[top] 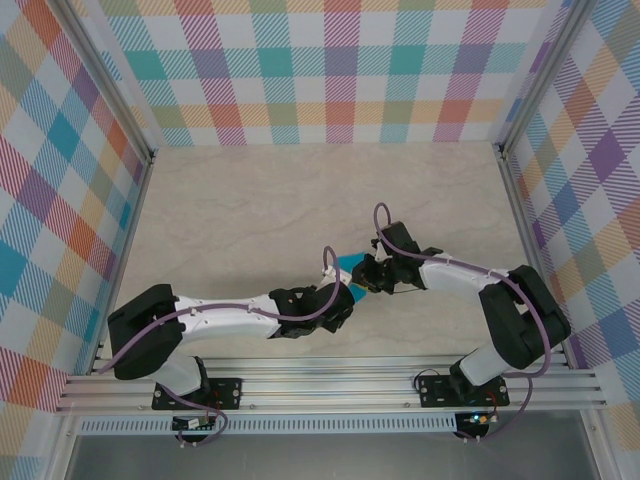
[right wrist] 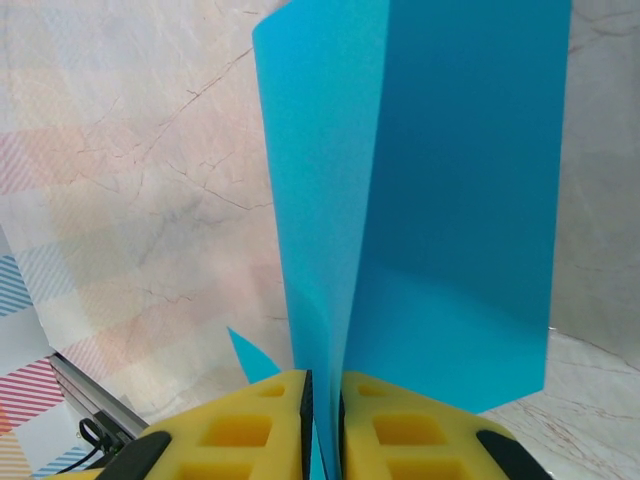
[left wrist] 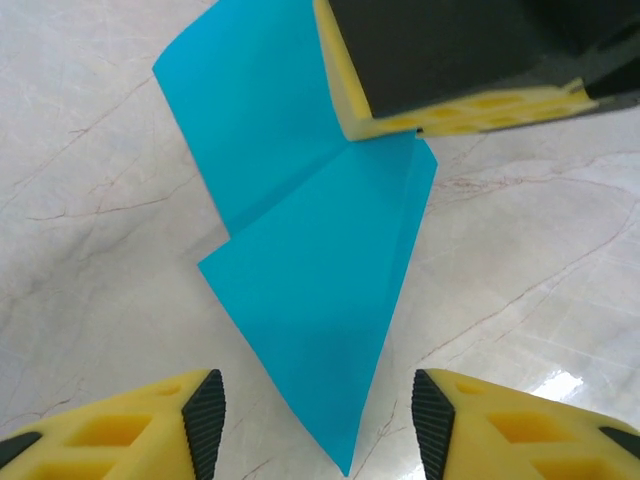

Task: Fold a paper plane with a square sheet of paper (pick it up from the middle)
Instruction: Fourth fold the wing at the center of the table.

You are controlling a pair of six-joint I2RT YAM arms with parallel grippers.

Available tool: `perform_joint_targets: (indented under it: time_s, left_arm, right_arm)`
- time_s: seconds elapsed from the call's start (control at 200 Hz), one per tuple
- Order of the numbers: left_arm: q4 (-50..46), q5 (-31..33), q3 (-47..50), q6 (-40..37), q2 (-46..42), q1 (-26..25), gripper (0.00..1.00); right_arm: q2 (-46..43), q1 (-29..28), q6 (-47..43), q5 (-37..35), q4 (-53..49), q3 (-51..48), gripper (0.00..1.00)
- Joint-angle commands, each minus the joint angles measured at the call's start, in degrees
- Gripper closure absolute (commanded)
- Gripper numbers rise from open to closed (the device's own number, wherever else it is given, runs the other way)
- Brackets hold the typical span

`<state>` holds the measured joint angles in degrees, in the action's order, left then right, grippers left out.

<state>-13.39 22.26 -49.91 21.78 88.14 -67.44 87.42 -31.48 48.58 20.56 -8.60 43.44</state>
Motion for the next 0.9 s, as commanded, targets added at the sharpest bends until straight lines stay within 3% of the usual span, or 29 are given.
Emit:
perform_joint_targets:
  time_s: [0.0, 0.335, 0.895]
  left_arm:
    - [0.60, -2.33, -0.67, -1.36, 1.69, -0.98, 0.50]
    - [-0.63, 0.03, -4.61, -1.00, 8.98, -1.07, 0.57]
    - [-0.41, 3.75, -4.41, 2.67, 11.41, -1.81, 0.78]
  right_arm:
    - [0.92, 0.28, -1.12, 1.26, -1.28, 1.91, 0.85]
    - [1.08, 0.28, -0.95, 1.86, -1.42, 2.36, 0.85]
    - [1.18, 0.27, -1.11, 0.98, -2.73, 2.54, 0.83]
